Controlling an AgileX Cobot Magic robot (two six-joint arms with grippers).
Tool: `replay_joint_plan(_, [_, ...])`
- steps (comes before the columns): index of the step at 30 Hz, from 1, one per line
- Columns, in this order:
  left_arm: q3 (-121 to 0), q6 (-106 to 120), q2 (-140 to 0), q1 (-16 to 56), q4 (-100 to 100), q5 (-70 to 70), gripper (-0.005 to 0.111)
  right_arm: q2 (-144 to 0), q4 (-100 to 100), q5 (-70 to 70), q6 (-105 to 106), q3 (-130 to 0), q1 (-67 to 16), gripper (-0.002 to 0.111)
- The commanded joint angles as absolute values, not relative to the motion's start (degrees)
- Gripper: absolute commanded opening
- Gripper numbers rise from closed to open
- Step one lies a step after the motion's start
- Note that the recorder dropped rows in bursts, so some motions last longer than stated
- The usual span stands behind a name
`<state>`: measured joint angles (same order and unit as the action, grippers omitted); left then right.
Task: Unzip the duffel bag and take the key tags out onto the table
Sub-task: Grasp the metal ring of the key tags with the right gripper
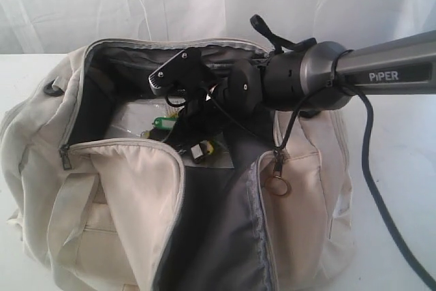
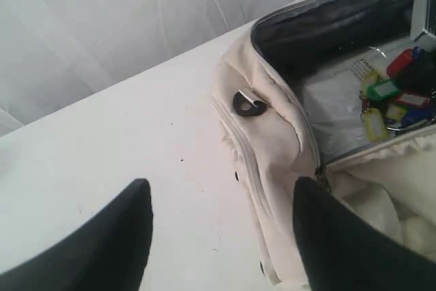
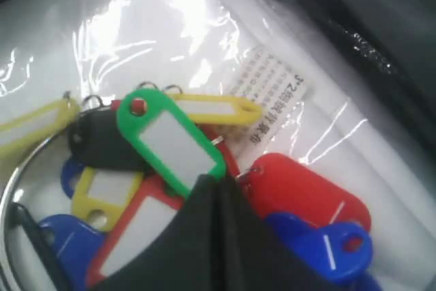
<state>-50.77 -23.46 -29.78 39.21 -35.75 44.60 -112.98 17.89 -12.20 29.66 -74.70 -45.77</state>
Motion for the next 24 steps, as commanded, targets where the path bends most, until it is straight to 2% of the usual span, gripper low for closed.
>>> replay_joint_plan(1, [-50.7, -24.3, -26.8, 39.0, -36.1, 45.5, 0.063, -109.9, 17.5, -13.2, 29.5, -74.2, -45.7, 0.0])
replay_joint_plan(14, [-50.7, -23.6, -25.1, 39.0, -35.3, 50.9, 0.063, -104.4, 17.5, -12.8, 29.6, -74.2, -45.7, 0.002])
replay_joint_plan(17, [-50.7, -23.6, -25.1, 39.0, -35.2, 50.8, 0.063, -105.2, 17.3, -15.6, 29.6, -74.2, -45.7, 0.022])
replay_joint_plan(20, [-50.7, -23.6, -25.1, 39.0, -35.2, 50.8, 0.063, -106.3, 17.3, -17.3, 29.2, -74.1, -45.7, 0.054])
replay_joint_plan(21, [-50.7, -23.6, -25.1, 39.0, -35.2, 50.8, 0.063, -106.8, 17.3, -17.7, 28.1, -74.1, -45.7, 0.062])
replay_joint_plan(22, [-50.7, -23.6, -25.1, 39.0, -35.0, 50.8, 0.063, -107.4, 17.3, -17.8, 26.9, -74.1, -45.7, 0.066])
replay_joint_plan(24, [-50.7, -23.6, -25.1, 39.0, -34.9, 50.8, 0.063, -108.3, 17.3, -17.9, 26.0, -74.1, -45.7, 0.067])
